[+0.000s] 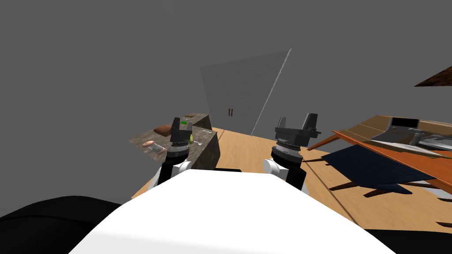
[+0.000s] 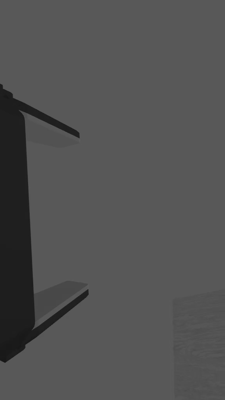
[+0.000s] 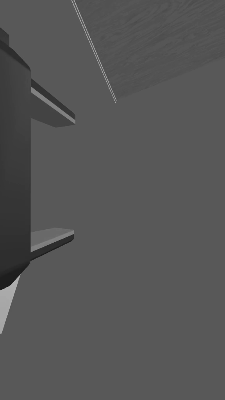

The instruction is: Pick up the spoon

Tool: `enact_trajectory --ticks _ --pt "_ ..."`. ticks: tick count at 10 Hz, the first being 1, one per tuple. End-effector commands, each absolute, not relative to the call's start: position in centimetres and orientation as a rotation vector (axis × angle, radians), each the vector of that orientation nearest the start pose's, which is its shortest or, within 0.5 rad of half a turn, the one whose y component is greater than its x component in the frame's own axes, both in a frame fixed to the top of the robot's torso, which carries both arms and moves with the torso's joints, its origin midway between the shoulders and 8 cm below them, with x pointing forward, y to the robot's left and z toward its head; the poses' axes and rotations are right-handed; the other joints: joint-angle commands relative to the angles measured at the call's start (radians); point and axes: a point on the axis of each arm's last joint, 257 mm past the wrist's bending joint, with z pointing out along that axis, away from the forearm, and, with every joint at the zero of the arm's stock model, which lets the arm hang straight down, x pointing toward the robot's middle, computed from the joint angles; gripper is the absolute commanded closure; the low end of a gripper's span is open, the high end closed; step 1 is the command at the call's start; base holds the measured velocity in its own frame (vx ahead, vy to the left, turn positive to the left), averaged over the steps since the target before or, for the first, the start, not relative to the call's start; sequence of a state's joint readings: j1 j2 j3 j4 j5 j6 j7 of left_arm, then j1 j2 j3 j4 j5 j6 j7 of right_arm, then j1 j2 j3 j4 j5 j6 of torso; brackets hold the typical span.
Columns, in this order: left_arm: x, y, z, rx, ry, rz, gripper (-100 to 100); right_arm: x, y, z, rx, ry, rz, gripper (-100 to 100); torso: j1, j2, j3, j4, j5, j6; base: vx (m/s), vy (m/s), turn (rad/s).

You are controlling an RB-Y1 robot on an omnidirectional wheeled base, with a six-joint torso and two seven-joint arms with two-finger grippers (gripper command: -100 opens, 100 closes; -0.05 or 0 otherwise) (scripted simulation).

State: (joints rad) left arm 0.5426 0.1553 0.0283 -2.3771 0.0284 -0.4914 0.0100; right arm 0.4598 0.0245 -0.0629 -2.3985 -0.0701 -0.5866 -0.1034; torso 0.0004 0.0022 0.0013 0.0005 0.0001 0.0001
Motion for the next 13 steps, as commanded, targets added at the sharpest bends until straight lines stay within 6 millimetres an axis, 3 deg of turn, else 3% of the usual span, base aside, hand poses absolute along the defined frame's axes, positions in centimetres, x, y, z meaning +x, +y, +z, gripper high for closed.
enact_trajectory --ticks 1,3,4,7,8,11,12,13 --pt "32.9 28.1 4.0 -0.534 0.755 -1.251 -100 29.4 -29.5 10.1 0.533 0.359 1.444 0 0.000 0.000 0.000 0.000 0.000 0.000 -0.030 -0.001 -0.102" --pt "33.6 29.8 2.0 -0.559 0.842 -1.167 -100 29.4 -29.5 10.1 0.533 0.359 1.444 0 0.000 0.000 0.000 0.000 0.000 0.000 -0.023 -0.011 -0.141" --pt "33.6 29.8 2.0 -0.559 0.842 -1.167 -100 29.4 -29.5 10.1 0.533 0.359 1.443 0 0.000 0.000 0.000 0.000 0.000 0.000 -0.011 -0.007 -0.027" --pt "34.2 33.0 -1.8 -0.618 0.991 -1.026 -100 29.4 -29.5 10.1 0.533 0.359 1.443 0 -0.001 -0.002 -0.001 0.000 0.000 0.000 -0.005 -0.020 -0.121" --pt "34.2 33.0 -1.8 -0.618 0.991 -1.026 -100 29.4 -29.5 10.1 0.533 0.359 1.443 0 -0.001 -0.002 -0.001 0.000 0.000 0.000 0.001 -0.018 -0.067" --pt "34.2 35.6 -4.9 -0.671 1.101 -0.925 -100 29.4 -29.5 10.1 0.533 0.359 1.443 0 -0.001 -0.002 -0.001 0.000 0.000 0.000 0.007 -0.019 -0.093" --pt "34.2 35.6 -4.9 -0.671 1.101 -0.925 -100 29.4 -29.5 10.1 0.533 0.359 1.443 0 -0.002 -0.003 -0.001 -0.001 0.000 0.000 0.007 -0.018 -0.056" --pt "34.1 37.1 -6.6 -0.701 1.158 -0.872 -100 29.4 -29.5 10.1 0.533 0.359 1.443 0 -0.001 -0.003 -0.002 -0.001 0.000 0.000 0.010 -0.022 -0.123"
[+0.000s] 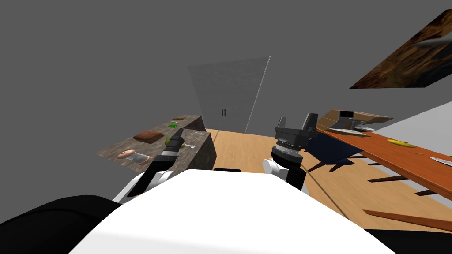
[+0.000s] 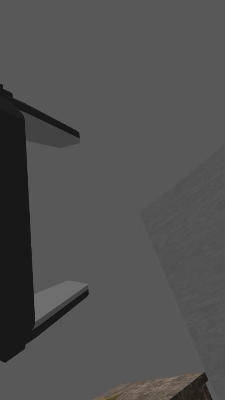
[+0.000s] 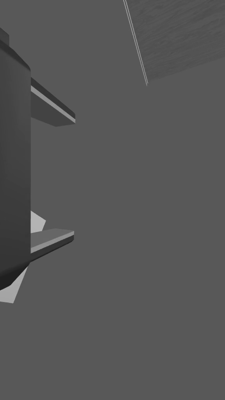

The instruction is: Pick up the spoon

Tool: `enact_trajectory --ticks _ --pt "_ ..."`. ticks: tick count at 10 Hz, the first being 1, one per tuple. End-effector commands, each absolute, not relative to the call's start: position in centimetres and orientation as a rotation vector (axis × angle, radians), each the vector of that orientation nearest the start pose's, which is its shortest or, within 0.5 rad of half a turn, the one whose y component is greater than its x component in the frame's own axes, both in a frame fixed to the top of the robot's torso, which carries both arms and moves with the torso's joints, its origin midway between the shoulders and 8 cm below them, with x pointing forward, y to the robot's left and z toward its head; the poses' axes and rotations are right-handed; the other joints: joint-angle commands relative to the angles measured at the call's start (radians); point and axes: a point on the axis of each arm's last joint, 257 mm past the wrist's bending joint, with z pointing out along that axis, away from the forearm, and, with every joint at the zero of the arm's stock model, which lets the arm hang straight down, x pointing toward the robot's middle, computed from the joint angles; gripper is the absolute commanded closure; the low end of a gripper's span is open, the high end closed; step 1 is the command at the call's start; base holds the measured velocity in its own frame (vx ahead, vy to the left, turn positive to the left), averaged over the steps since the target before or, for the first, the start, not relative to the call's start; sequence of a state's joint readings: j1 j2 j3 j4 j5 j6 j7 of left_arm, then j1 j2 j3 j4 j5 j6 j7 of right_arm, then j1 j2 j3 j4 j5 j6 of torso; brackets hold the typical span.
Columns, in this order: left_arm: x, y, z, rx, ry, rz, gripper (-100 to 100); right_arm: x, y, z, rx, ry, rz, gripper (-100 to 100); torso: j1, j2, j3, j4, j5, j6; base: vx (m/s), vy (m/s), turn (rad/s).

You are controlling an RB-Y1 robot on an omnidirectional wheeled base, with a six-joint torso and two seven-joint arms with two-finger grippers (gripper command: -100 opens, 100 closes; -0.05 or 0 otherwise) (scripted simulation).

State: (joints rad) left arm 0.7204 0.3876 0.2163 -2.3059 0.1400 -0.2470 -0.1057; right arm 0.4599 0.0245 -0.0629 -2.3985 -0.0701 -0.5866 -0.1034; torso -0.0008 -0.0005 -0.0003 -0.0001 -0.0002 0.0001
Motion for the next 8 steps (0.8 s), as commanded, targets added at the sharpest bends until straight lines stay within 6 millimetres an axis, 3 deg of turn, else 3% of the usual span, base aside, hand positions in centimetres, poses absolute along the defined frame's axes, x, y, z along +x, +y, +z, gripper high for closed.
enact_trajectory --ticks 1,2,3,4,6,7,8 --pt "33.7 38.4 -8.1 -0.724 1.209 -0.825 -100 29.4 -29.5 10.1 0.533 0.359 1.443 0 0.000 0.000 0.000 0.000 0.000 0.000 0.027 -0.040 -0.193" --pt "33.7 38.5 -8.4 -0.734 1.217 -0.818 -100 29.4 -29.5 10.1 0.533 0.359 1.443 0 -0.001 -0.001 0.000 0.000 0.000 0.000 0.024 -0.031 -0.046" --pt "33.2 40.0 -10.2 -0.767 1.275 -0.765 -100 29.4 -29.5 10.1 0.533 0.359 1.443 0 -0.001 -0.001 -0.001 0.000 0.000 0.000 0.028 -0.032 -0.091" --pt "33.2 40.1 -10.2 -0.768 1.276 -0.764 -100 29.4 -29.5 10.1 0.533 0.359 1.443 0 -0.001 -0.001 -0.001 0.000 0.000 0.000 0.023 -0.020 -0.060" --pt "31.9 43.1 -13.6 -0.836 1.387 -0.659 -100 29.4 -29.5 10.1 0.533 0.359 1.443 0 0.000 -0.001 -0.001 0.000 0.000 0.000 0.037 -0.037 -0.158" --pt "31.7 43.3 -14.0 -0.844 1.396 -0.652 -100 29.4 -29.5 10.1 0.533 0.359 1.443 0 -0.001 -0.002 -0.001 0.000 0.000 0.000 0.042 -0.033 -0.054" --pt "30.7 44.9 -15.9 -0.885 1.455 -0.594 -100 29.4 -29.5 10.1 0.533 0.359 1.443 0 -0.001 -0.002 -0.001 0.000 0.000 0.000 0.039 -0.032 -0.111"
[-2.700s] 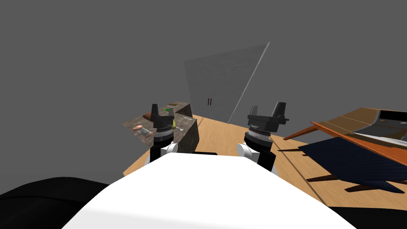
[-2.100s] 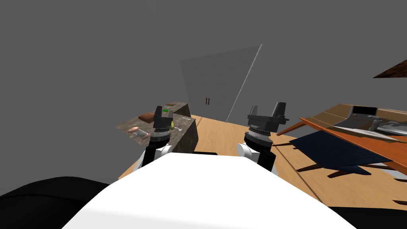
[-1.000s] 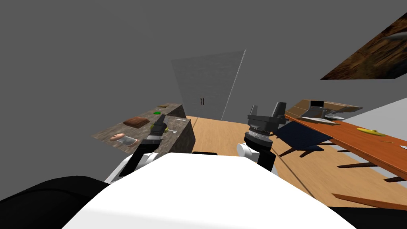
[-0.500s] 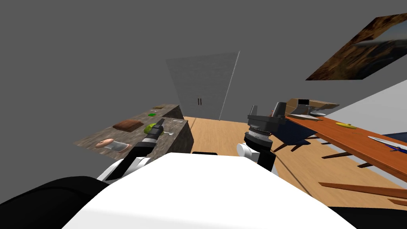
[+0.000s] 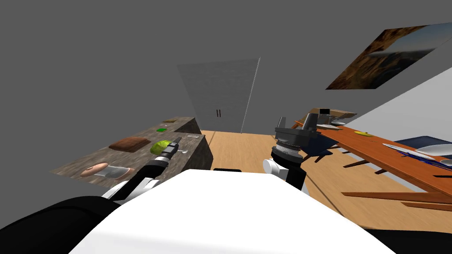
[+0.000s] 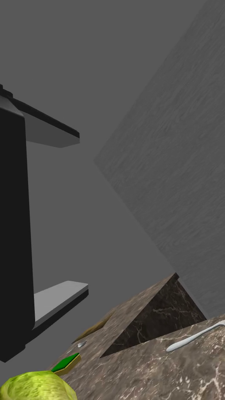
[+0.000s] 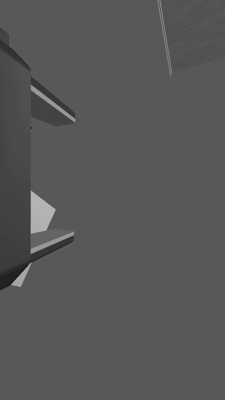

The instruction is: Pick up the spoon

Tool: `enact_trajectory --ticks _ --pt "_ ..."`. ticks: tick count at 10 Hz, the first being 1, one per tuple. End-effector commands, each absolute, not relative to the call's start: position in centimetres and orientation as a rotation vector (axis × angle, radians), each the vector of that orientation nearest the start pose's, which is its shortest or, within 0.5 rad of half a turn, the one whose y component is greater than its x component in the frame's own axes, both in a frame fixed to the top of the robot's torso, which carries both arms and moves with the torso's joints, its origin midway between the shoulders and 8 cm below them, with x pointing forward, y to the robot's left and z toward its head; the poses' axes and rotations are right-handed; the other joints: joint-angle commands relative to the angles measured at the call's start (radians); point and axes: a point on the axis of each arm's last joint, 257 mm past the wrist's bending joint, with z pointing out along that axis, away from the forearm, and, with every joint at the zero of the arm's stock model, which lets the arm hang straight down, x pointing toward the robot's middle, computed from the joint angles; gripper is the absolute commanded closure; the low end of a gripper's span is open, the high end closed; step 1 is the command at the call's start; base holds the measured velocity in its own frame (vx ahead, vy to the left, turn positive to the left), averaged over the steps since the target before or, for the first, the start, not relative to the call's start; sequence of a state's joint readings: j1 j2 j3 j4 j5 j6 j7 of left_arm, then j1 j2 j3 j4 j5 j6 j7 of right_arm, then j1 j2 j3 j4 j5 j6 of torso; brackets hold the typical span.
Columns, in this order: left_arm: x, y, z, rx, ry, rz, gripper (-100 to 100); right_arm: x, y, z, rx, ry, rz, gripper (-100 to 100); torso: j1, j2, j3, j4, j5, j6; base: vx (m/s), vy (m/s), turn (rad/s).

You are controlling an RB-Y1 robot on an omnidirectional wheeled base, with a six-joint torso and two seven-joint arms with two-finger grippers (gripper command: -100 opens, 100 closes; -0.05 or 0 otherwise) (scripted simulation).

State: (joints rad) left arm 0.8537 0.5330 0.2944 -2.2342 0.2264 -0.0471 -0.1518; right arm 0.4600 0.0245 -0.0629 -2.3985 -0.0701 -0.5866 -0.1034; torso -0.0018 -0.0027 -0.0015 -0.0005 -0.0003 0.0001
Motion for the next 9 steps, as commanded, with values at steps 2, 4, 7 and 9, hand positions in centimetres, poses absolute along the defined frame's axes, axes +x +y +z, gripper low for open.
enact_trajectory --ticks 2,4,7,9 --pt "29.5 46.5 -17.7 -0.927 1.514 -0.536 -100 29.4 -29.5 10.1 0.533 0.359 1.443 0 0.000 0.000 0.000 0.000 0.000 -0.001 0.039 -0.026 -0.089" --pt "28.1 48.1 -19.5 -0.971 1.571 -0.477 -100 29.4 -29.5 10.1 0.533 0.359 1.443 0 0.000 -0.001 -0.001 0.000 0.000 0.000 0.066 -0.031 -0.111" --pt "24.7 51.3 -22.9 -1.065 1.680 -0.358 -100 29.4 -29.5 10.1 0.533 0.359 1.443 0 0.000 -0.001 -0.001 0.000 0.000 0.000 0.060 -0.034 -0.096" --pt "22.8 52.8 -24.5 -1.114 1.731 -0.298 -100 29.4 -29.5 10.1 0.533 0.359 1.443 0 0.000 -0.003 -0.001 -0.001 0.000 0.000 0.082 -0.036 -0.112"
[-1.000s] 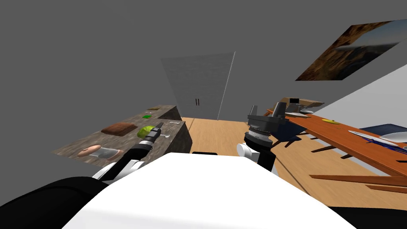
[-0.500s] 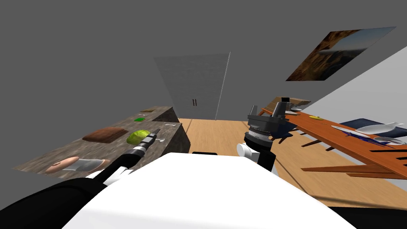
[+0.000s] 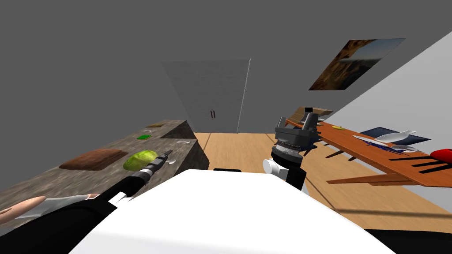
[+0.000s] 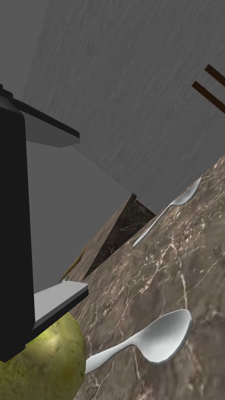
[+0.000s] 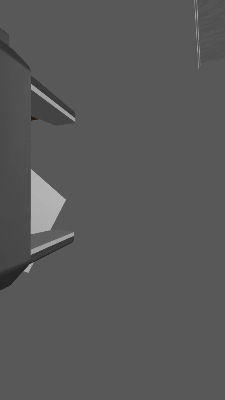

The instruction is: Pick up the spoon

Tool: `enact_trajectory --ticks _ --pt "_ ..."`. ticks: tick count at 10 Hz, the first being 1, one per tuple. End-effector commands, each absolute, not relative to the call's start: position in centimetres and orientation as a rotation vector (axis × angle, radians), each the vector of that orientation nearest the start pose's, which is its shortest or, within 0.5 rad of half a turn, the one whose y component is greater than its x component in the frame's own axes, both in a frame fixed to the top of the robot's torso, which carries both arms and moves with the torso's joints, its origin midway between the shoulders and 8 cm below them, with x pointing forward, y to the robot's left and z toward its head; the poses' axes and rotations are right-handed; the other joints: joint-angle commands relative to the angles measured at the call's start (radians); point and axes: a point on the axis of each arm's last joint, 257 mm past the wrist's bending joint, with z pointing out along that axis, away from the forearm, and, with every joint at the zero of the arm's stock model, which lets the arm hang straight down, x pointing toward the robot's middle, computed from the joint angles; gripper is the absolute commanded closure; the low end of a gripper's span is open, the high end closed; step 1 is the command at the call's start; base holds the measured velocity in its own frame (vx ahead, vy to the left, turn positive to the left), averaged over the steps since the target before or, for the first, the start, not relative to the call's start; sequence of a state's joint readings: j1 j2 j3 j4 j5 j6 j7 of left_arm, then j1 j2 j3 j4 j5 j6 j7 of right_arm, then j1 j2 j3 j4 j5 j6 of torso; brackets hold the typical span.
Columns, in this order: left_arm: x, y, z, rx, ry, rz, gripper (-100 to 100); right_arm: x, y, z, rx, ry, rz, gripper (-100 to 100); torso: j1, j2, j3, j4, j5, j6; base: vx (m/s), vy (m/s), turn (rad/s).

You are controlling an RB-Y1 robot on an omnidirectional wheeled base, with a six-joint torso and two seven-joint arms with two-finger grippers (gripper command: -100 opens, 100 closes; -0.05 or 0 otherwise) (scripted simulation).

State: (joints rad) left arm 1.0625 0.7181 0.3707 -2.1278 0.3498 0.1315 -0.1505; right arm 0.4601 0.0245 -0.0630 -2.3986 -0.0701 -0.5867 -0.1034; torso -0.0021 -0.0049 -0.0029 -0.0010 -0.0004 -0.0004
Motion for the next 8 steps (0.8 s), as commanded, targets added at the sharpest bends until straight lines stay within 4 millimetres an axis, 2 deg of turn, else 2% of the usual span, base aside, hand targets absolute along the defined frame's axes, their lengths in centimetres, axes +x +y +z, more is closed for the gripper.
enact_trajectory --ticks 1,2,3,6,7,8 --pt "20.7 54.2 -25.9 -1.163 1.780 -0.237 -100 29.4 -29.5 10.1 0.533 0.359 1.443 0 0.000 0.000 0.000 0.000 0.000 0.000 0.070 -0.040 -0.109" --pt "18.7 55.5 -27.1 -1.210 1.822 -0.182 -100 29.4 -29.5 10.1 0.533 0.359 1.443 0 -0.001 0.000 0.000 0.000 0.000 0.000 0.103 -0.065 -0.170" --pt "18.5 55.5 -27.3 -1.214 1.826 -0.177 -100 29.4 -29.5 10.1 0.533 0.359 1.443 0 -0.002 -0.001 -0.001 0.000 -0.001 0.000 0.091 -0.035 -0.036" --pt "12.2 58.9 -30.1 -1.356 1.937 -0.010 -100 29.4 -29.5 10.1 0.533 0.359 1.443 0 0.000 -0.002 -0.001 0.000 0.000 0.000 0.111 -0.035 -0.131" --pt "11.6 58.9 -30.3 -1.365 1.945 0.002 -100 29.4 -29.5 10.1 0.533 0.359 1.443 0 0.000 -0.004 -0.002 -0.001 0.000 0.000 0.109 -0.019 -0.023" --pt "9.2 59.9 -31.0 -1.413 1.977 0.059 -100 29.4 -29.5 10.1 0.533 0.359 1.443 0 0.000 -0.002 -0.001 -0.001 0.000 0.000 0.086 -0.020 -0.067"
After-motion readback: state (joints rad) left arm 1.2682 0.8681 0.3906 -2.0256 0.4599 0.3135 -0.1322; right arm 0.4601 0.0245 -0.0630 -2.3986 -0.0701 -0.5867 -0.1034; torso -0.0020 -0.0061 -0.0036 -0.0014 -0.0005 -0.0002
